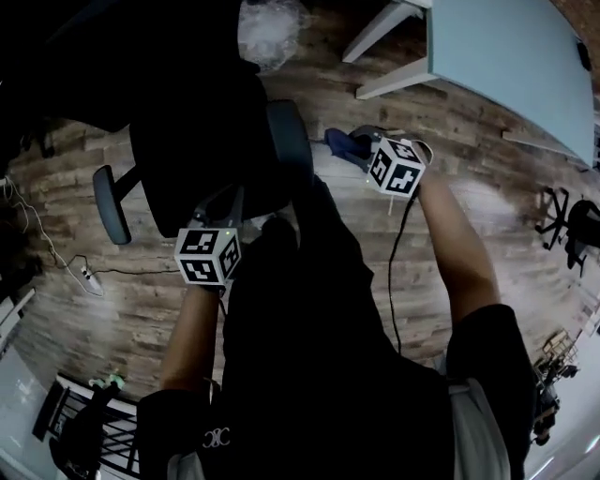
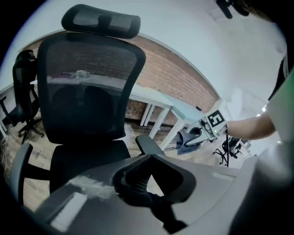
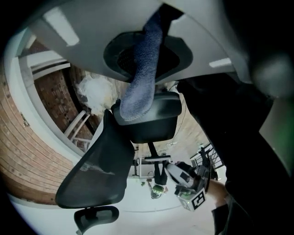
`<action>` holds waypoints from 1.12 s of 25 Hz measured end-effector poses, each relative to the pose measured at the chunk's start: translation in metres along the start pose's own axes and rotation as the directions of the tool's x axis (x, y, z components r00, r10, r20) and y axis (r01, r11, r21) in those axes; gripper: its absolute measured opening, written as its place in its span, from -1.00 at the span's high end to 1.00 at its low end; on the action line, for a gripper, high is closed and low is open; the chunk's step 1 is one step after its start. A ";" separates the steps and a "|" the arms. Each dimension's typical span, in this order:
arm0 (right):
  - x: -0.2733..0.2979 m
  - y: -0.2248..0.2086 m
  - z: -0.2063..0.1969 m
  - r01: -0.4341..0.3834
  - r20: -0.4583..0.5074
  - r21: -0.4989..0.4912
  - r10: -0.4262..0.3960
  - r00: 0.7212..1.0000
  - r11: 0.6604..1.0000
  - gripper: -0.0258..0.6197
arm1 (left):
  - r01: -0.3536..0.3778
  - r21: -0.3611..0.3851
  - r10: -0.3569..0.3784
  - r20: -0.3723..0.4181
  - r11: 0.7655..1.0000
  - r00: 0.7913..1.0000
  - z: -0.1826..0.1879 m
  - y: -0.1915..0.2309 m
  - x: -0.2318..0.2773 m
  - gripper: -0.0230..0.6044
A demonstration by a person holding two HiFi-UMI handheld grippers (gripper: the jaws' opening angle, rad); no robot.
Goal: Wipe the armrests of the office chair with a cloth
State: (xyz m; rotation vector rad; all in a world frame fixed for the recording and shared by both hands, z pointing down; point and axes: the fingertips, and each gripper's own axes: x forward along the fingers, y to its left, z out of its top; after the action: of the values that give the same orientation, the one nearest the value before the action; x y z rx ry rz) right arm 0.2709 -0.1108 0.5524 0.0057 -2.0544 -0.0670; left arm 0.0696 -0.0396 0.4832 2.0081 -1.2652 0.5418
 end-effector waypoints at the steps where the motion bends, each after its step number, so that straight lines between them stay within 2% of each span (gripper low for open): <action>1: 0.004 0.000 -0.007 0.012 0.000 -0.003 -0.012 1.000 1.000 0.80 | 0.007 0.013 -0.007 -0.007 1.000 1.000 0.005 -0.003 0.006 0.91; 5: 0.029 0.005 -0.025 0.032 0.023 0.004 -0.032 0.999 0.999 0.80 | 0.038 0.087 -0.032 -0.070 0.995 0.997 0.019 -0.018 0.022 0.91; 8: 0.053 0.008 -0.030 0.010 0.041 0.022 -0.011 0.999 1.000 0.80 | 0.014 0.135 0.003 -0.126 0.991 0.992 0.025 -0.023 0.032 0.91; 13: 0.085 0.007 -0.023 -0.066 0.107 0.002 0.066 0.992 0.998 0.80 | -0.014 0.089 0.028 -0.158 0.996 0.987 0.026 -0.034 0.055 0.91; 20: 0.125 -0.006 0.027 -0.159 0.221 -0.029 0.161 0.962 0.987 0.80 | -0.044 0.069 0.057 -0.183 0.997 0.982 0.026 -0.035 0.065 0.91; 24: 0.143 -0.015 0.044 -0.179 0.225 -0.058 0.187 0.956 0.982 0.80 | -0.075 0.036 0.080 -0.198 0.997 0.977 0.018 -0.022 0.059 0.91; 28: 0.147 -0.028 0.042 -0.210 0.293 -0.023 0.208 0.933 0.977 0.80 | -0.100 0.000 0.098 -0.211 0.995 0.973 0.004 -0.010 0.060 0.91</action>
State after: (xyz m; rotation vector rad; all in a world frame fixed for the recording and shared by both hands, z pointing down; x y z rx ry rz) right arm 0.1646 -0.1414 0.6618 -0.2306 -2.3407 0.0784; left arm 0.1047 -0.0765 0.5168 1.8310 -1.2385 0.7732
